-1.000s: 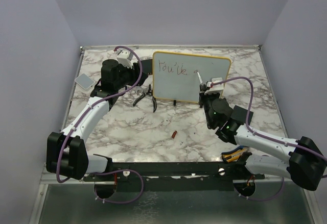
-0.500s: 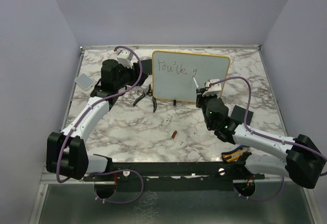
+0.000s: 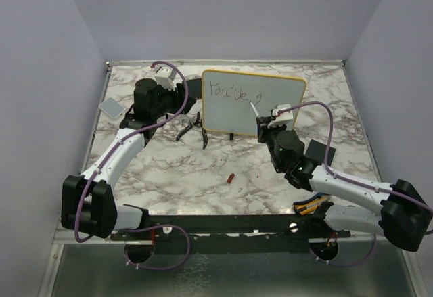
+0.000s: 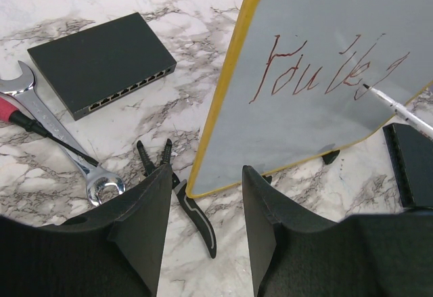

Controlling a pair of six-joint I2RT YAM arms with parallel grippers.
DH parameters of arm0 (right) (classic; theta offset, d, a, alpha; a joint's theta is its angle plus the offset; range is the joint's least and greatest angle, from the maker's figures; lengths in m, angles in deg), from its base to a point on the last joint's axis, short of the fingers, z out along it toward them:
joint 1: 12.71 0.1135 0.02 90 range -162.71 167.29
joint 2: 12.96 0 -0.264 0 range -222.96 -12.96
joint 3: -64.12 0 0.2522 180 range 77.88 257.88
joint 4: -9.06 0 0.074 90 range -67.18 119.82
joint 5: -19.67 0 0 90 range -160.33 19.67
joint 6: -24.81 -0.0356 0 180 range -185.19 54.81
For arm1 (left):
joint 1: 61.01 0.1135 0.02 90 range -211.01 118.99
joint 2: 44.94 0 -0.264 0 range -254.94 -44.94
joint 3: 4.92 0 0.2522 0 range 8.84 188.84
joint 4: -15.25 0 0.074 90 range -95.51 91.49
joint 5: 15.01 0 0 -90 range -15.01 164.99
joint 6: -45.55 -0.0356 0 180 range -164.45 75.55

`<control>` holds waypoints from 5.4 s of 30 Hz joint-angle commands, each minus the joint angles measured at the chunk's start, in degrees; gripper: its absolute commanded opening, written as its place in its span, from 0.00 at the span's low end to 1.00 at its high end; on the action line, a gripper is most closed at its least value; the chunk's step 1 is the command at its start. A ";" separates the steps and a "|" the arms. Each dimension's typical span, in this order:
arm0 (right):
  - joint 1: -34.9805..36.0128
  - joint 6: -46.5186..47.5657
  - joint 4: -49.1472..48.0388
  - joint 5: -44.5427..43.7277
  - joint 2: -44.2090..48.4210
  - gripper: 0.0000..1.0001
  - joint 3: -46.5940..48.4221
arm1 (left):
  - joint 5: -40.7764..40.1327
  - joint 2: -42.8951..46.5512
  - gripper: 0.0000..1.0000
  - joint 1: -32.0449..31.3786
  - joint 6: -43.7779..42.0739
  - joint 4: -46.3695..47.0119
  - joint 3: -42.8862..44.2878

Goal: Write a sentence on the whiteboard

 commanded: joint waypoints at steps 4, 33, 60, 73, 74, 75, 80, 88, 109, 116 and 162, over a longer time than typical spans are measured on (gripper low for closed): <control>-0.15 -0.11 -1.10 0.59 7.99 0.01 -0.58 | -0.76 1.28 0.48 0.49 -0.70 0.74 -0.36; -1.23 7.44 -4.33 -7.95 6.17 0.01 -2.00 | -0.79 1.55 0.48 0.47 -0.66 0.73 -0.53; -1.30 4.09 0.74 -12.22 5.69 0.01 -1.91 | -0.87 1.61 0.48 0.51 -0.64 0.74 -0.53; -1.25 8.82 -3.45 -11.04 5.01 0.01 -0.22 | -0.78 1.46 0.48 0.40 -0.65 0.81 -0.45; -1.29 8.98 -3.62 -10.60 4.78 0.01 -0.01 | -0.78 1.48 0.48 0.52 -0.61 0.74 -0.45; -1.30 9.09 -3.87 -10.26 4.59 0.01 0.18 | -0.78 1.46 0.48 0.49 -0.65 0.74 -0.45; -1.28 9.32 -4.31 -8.43 3.64 0.01 0.93 | -0.76 1.46 0.48 0.54 -0.64 0.77 -0.42; -1.25 7.28 -2.14 -7.39 2.97 0.01 1.04 | -0.73 1.63 0.48 0.42 -0.69 0.68 -0.45; -1.29 6.46 -1.04 -9.47 8.21 0.01 -1.34 | -0.71 1.81 0.48 0.46 -0.63 0.71 -0.53; -1.30 8.06 -2.23 -11.15 6.37 0.01 -1.13 | -0.73 1.94 0.48 0.41 -0.67 0.75 -0.53; -3.20 15.65 -10.04 -5.31 10.29 0.01 -3.45 | -0.65 2.12 0.48 0.49 -0.61 0.77 -0.58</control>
